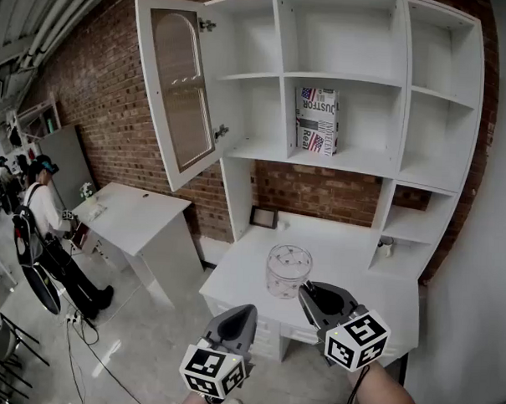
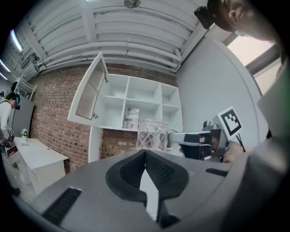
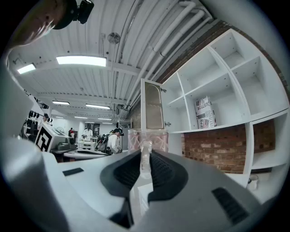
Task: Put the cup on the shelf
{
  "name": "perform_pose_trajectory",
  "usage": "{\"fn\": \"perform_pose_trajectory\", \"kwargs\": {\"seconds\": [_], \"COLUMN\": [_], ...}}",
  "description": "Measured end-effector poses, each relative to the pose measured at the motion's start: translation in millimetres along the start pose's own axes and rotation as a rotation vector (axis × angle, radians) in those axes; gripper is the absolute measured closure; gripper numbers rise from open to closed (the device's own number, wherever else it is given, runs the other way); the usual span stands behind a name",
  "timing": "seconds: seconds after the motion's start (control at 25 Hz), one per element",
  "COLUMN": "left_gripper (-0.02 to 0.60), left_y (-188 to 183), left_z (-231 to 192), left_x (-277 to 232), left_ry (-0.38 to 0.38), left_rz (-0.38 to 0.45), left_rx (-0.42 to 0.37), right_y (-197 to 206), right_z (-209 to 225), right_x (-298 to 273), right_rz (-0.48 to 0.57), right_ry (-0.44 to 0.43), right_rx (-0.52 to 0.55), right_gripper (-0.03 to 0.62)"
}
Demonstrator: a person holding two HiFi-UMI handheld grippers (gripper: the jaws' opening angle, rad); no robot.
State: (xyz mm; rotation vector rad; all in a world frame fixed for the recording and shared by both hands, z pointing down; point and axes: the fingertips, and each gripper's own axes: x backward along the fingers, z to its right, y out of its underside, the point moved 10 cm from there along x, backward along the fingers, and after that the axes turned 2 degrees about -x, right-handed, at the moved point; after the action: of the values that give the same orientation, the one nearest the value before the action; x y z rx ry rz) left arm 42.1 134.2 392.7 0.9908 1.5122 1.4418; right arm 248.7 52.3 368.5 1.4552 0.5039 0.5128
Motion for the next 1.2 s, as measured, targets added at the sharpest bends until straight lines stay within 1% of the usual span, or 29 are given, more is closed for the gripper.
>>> {"fn": "perform_pose_trajectory", "kwargs": {"seconds": [0.32, 0.6, 0.96, 1.2], "left_gripper": [0.577, 0.577, 0.577, 0.577], "left_y": [-1, -7, -11, -13], "left_z": [3, -7, -36, -67], "left_x": [2, -2, -10, -19], "left_ry": [0.007, 0.014, 0.031, 0.05], "left_rz": [0.003, 0.003, 0.009, 0.009], "left_rx": [-0.005, -0.011, -0.013, -0.008], "right_y": [0, -7, -12, -15], "right_z": [-1, 0, -2, -4], "right_x": [1, -9, -39, -70], "right_rz": [0.009, 0.012, 0.008, 0.004], "right_ry": [0.001, 0.002, 0.015, 0.032], "right_rx": [-0.025, -0.026, -0.015, -0.019], "right_gripper": [0.559, 0.559, 0.559, 0.559]}}
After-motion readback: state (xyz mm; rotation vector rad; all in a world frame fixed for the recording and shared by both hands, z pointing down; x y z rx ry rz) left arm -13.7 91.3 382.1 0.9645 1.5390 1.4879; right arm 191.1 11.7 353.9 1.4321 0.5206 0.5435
